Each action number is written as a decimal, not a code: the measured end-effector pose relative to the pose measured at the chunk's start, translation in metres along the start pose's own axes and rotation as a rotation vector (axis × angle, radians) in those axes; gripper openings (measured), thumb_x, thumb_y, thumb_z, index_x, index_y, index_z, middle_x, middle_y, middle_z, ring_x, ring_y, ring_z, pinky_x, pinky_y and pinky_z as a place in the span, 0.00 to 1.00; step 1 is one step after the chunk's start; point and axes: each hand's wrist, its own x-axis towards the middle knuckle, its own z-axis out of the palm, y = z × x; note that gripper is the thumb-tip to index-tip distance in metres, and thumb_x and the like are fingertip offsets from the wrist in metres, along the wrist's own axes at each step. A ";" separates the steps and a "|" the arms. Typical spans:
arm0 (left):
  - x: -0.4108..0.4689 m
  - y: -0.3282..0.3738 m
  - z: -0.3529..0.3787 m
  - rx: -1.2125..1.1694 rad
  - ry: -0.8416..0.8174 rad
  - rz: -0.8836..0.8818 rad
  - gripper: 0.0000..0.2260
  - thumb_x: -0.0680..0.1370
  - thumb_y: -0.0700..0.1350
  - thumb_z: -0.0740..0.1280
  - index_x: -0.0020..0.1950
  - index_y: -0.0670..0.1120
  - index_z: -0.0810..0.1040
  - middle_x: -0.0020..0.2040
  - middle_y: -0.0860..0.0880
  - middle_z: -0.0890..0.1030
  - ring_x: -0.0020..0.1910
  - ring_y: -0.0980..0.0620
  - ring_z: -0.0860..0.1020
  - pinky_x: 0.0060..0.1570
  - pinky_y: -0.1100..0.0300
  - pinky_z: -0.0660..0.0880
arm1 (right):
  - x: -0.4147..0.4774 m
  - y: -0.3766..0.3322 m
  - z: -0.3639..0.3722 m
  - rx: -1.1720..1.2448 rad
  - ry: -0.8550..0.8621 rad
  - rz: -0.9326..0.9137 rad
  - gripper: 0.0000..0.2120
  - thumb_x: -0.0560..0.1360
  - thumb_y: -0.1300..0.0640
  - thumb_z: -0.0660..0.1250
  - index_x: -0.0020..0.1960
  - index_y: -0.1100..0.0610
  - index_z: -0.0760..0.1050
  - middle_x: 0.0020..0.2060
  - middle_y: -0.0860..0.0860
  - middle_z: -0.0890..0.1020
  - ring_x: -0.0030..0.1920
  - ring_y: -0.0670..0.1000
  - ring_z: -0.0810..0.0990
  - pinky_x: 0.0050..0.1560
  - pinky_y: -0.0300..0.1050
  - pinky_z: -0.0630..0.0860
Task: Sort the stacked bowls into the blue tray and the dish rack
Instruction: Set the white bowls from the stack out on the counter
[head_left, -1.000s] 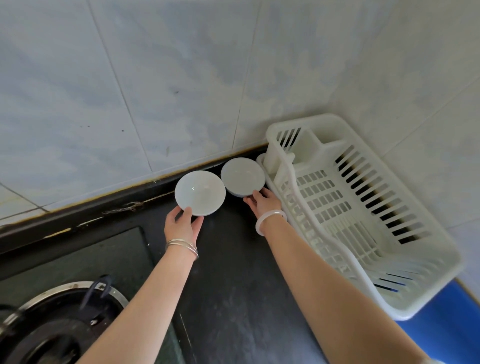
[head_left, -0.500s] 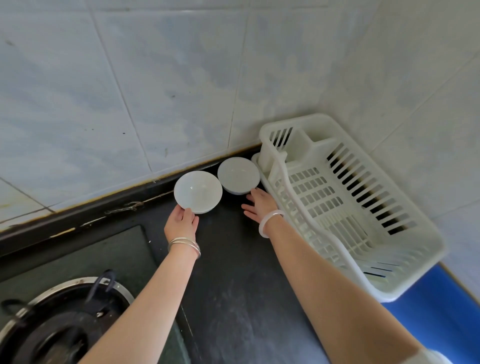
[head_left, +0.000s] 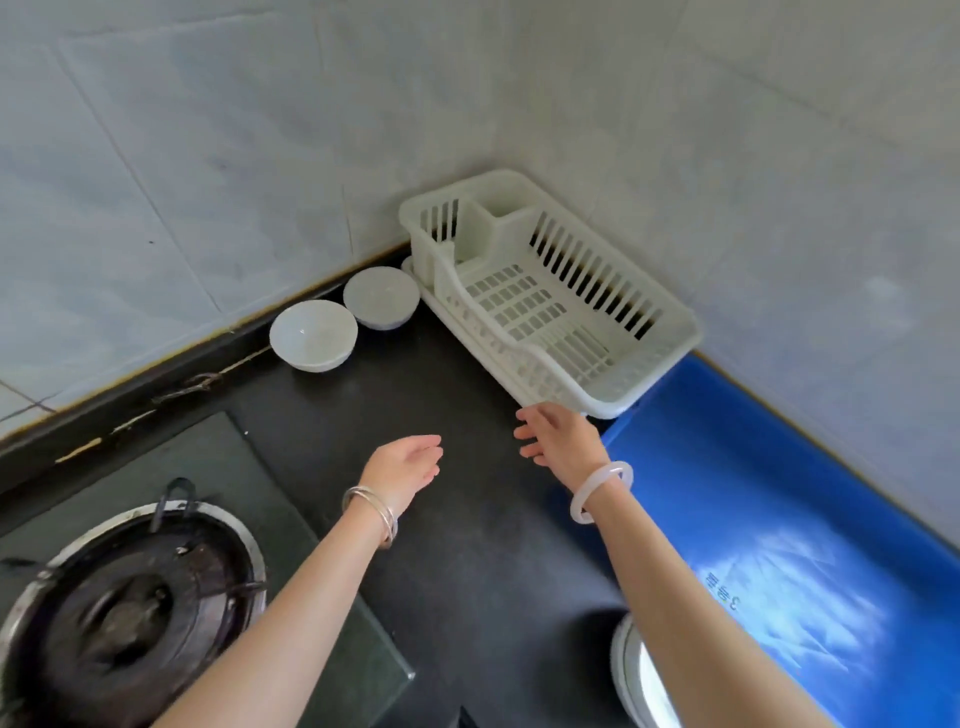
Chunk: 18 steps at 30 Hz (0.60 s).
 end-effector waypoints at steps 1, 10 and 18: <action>-0.011 -0.005 0.013 0.091 -0.032 0.041 0.14 0.77 0.39 0.63 0.63 0.41 0.76 0.58 0.43 0.79 0.52 0.50 0.79 0.58 0.59 0.75 | -0.018 0.015 -0.012 -0.054 0.036 -0.012 0.10 0.78 0.51 0.57 0.50 0.48 0.77 0.40 0.44 0.82 0.38 0.47 0.81 0.46 0.45 0.78; -0.093 -0.066 0.147 0.706 -0.323 0.272 0.16 0.76 0.48 0.65 0.63 0.50 0.75 0.58 0.53 0.80 0.49 0.58 0.76 0.53 0.66 0.71 | -0.148 0.159 -0.097 -0.590 0.341 0.136 0.14 0.77 0.55 0.61 0.62 0.53 0.74 0.59 0.54 0.78 0.59 0.58 0.76 0.56 0.46 0.69; -0.119 -0.094 0.183 0.826 -0.299 0.345 0.18 0.76 0.49 0.65 0.66 0.50 0.72 0.60 0.51 0.74 0.53 0.51 0.76 0.56 0.56 0.76 | -0.179 0.197 -0.100 -0.557 0.367 0.252 0.11 0.76 0.55 0.61 0.57 0.56 0.71 0.55 0.55 0.77 0.53 0.58 0.77 0.47 0.44 0.69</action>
